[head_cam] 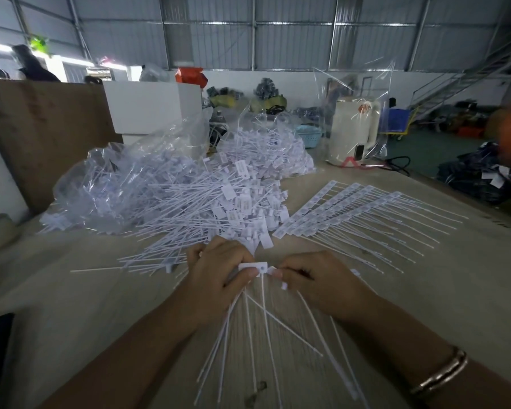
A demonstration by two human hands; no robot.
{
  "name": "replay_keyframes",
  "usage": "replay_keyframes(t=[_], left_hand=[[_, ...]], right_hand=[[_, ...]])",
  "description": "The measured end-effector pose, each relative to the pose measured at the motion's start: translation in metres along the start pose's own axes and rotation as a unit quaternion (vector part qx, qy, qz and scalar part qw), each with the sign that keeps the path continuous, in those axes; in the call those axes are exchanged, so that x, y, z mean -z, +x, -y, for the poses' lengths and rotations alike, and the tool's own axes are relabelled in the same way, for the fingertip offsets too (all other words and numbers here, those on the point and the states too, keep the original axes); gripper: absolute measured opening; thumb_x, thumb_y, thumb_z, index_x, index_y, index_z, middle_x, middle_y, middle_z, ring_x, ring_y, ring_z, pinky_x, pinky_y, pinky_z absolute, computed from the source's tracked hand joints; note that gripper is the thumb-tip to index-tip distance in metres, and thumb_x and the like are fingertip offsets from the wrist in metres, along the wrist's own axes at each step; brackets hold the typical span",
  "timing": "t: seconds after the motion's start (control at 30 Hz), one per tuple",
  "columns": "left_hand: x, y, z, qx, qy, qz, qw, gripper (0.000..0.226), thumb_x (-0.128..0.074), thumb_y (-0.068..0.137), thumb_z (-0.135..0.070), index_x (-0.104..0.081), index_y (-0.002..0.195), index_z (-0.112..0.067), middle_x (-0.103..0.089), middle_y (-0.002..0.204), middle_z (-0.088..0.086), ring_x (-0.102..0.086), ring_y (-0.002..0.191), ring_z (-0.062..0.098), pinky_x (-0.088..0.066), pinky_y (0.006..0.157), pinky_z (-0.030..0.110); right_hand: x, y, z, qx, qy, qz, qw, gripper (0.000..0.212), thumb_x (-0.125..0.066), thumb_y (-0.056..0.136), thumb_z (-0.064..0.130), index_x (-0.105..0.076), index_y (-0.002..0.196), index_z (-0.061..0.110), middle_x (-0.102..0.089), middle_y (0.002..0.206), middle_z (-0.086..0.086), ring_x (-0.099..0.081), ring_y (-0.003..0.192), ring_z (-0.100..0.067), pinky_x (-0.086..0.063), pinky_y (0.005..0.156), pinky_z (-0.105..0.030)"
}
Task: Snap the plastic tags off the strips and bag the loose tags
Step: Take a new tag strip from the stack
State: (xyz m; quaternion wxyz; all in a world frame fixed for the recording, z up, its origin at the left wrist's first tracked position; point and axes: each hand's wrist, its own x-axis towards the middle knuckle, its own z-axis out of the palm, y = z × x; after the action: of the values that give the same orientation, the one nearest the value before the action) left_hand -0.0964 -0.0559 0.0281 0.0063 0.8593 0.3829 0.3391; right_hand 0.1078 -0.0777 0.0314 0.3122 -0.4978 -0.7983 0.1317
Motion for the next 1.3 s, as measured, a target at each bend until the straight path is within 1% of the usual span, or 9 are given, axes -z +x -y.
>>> replay_keyframes(t=[0.13, 0.27, 0.37, 0.47, 0.57, 0.8, 0.97, 1.1, 1.3], left_hand=[[0.004, 0.002, 0.0, 0.011, -0.044, -0.004, 0.999, 0.035, -0.028, 0.081, -0.051, -0.055, 0.074, -0.03, -0.05, 0.072, -0.017, -0.039, 0.08, -0.005, -0.025, 0.081, 0.035], [0.014, 0.001, 0.017, 0.059, -0.105, -0.067, 0.991, 0.027, -0.036, 0.08, -0.047, -0.05, 0.066, -0.029, -0.053, 0.068, -0.01, -0.045, 0.076, 0.0, -0.031, 0.08, 0.042], [0.015, 0.0, 0.022, 0.087, -0.001, -0.082, 0.993, 0.035, -0.03, 0.079, -0.048, -0.061, 0.075, -0.032, -0.054, 0.07, -0.021, -0.049, 0.086, 0.006, -0.025, 0.083, 0.039], [0.008, 0.0, 0.016, 0.087, 0.083, -0.062, 0.991, 0.051, -0.024, 0.08, -0.046, -0.068, 0.102, -0.03, -0.06, 0.1, -0.016, -0.049, 0.102, 0.014, -0.016, 0.082, 0.03], [0.006, 0.0, 0.007, 0.064, 0.052, -0.07, 0.994, 0.044, -0.028, 0.085, -0.045, -0.067, 0.101, -0.033, -0.059, 0.1, -0.016, -0.049, 0.1, 0.011, -0.016, 0.081, 0.029], [-0.01, 0.002, -0.006, 0.046, -0.004, 0.001, 0.999, 0.041, -0.026, 0.076, -0.063, -0.055, 0.065, -0.037, -0.046, 0.062, -0.022, -0.039, 0.082, -0.013, -0.021, 0.078, 0.033], [-0.006, 0.002, -0.002, 0.069, -0.037, -0.018, 0.997, 0.029, -0.027, 0.077, -0.058, -0.042, 0.057, -0.042, -0.046, 0.059, -0.02, -0.04, 0.078, -0.01, -0.027, 0.08, 0.037], [-0.008, 0.001, -0.002, 0.066, -0.015, -0.003, 0.998, 0.048, -0.023, 0.073, -0.062, -0.059, 0.068, -0.031, -0.049, 0.066, -0.022, -0.04, 0.082, -0.006, -0.023, 0.082, 0.034], [-0.003, 0.002, 0.001, 0.053, -0.016, 0.001, 0.998, 0.05, -0.029, 0.072, -0.066, -0.059, 0.067, -0.027, -0.048, 0.069, -0.022, -0.038, 0.082, -0.007, -0.03, 0.084, 0.041]], right_hand=[[0.002, 0.0, 0.003, -0.001, 0.021, 0.004, 1.0, 0.024, -0.054, 0.09, 0.04, -0.067, 0.08, 0.024, -0.064, 0.072, 0.001, -0.057, 0.062, -0.011, -0.045, 0.063, -0.031], [0.025, -0.002, -0.014, -0.078, 0.088, -0.097, 0.988, 0.014, -0.055, 0.087, 0.043, -0.065, 0.078, 0.04, -0.067, 0.071, 0.013, -0.059, 0.062, 0.003, -0.043, 0.06, -0.019], [0.031, -0.007, -0.019, -0.06, 0.017, -0.086, 0.994, 0.006, -0.058, 0.083, 0.046, -0.059, 0.079, 0.05, -0.063, 0.075, 0.024, -0.057, 0.065, 0.003, -0.043, 0.059, -0.01], [0.015, -0.004, -0.011, -0.041, 0.011, -0.084, 0.996, 0.007, -0.064, 0.08, 0.045, -0.058, 0.079, 0.048, -0.061, 0.074, 0.026, -0.055, 0.07, 0.005, -0.04, 0.057, -0.007], [0.002, -0.003, 0.003, -0.019, 0.005, -0.079, 0.997, 0.015, -0.066, 0.077, 0.044, -0.058, 0.089, 0.041, -0.059, 0.077, 0.023, -0.055, 0.075, 0.006, -0.041, 0.057, -0.01], [-0.01, 0.001, 0.021, 0.069, -0.014, -0.03, 0.997, 0.032, -0.068, 0.079, 0.036, -0.057, 0.101, 0.016, -0.066, 0.095, 0.005, -0.061, 0.086, -0.011, -0.049, 0.073, -0.033], [0.004, 0.0, -0.001, 0.046, -0.012, -0.014, 0.999, 0.015, -0.063, 0.083, 0.036, -0.06, 0.096, 0.03, -0.062, 0.088, 0.012, -0.056, 0.077, -0.005, -0.047, 0.068, -0.032], [0.002, -0.001, -0.005, 0.045, -0.047, -0.022, 0.998, 0.033, -0.067, 0.08, 0.042, -0.051, 0.109, 0.043, -0.064, 0.086, 0.011, -0.056, 0.074, -0.005, -0.046, 0.063, -0.026], [-0.002, 0.001, -0.004, 0.027, -0.042, 0.008, 0.999, 0.028, -0.047, 0.087, 0.052, -0.061, 0.104, 0.035, -0.066, 0.089, 0.01, -0.057, 0.076, -0.004, -0.048, 0.07, -0.031]])
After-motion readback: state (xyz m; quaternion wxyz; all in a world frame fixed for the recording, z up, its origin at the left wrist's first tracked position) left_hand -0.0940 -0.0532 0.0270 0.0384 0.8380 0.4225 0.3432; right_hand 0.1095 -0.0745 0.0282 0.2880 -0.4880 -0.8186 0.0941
